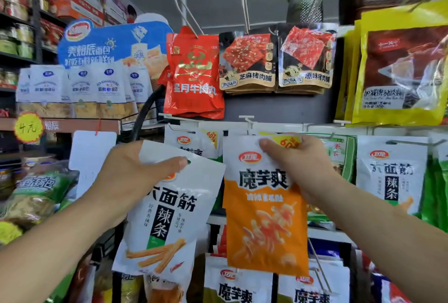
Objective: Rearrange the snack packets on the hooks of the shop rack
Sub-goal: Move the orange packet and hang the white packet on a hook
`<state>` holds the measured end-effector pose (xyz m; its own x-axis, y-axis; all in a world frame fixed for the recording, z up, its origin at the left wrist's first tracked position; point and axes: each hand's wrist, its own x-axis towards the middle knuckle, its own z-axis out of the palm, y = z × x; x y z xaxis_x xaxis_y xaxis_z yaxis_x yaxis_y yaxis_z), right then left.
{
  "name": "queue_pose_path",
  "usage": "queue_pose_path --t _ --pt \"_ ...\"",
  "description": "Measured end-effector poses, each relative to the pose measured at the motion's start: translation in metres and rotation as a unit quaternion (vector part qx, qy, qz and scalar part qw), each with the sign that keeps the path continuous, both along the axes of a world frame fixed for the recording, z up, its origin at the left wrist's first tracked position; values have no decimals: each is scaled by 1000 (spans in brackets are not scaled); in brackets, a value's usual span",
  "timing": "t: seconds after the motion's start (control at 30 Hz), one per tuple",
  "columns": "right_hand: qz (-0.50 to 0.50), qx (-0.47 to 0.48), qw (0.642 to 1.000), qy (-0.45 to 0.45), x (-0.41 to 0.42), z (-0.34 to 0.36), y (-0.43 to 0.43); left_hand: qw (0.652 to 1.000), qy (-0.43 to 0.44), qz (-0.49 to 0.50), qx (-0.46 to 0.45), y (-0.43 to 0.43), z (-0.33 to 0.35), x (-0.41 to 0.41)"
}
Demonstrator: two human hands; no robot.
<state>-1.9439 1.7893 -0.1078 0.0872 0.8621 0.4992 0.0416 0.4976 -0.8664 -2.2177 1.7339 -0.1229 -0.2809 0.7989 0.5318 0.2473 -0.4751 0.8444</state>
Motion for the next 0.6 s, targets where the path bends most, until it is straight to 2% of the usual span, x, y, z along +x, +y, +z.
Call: queue_pose_path --t 0.13,0.23,0.4,0.5,0.6 --pt "-25 28 999 13 -22 13 23 1000 -7 -7 -3 -7 2 5" --pt "-26 17 999 45 -32 14 40 1000 -13 -13 -4 -4 1 17" --pt "-27 -7 999 40 -31 10 63 998 -37 -44 10 7 0 33" --pt "-93 2 995 -36 -26 8 83 998 -41 -48 15 18 -2 42" --pt "-213 18 957 -195 -19 16 105 999 -22 -43 15 30 -5 47"
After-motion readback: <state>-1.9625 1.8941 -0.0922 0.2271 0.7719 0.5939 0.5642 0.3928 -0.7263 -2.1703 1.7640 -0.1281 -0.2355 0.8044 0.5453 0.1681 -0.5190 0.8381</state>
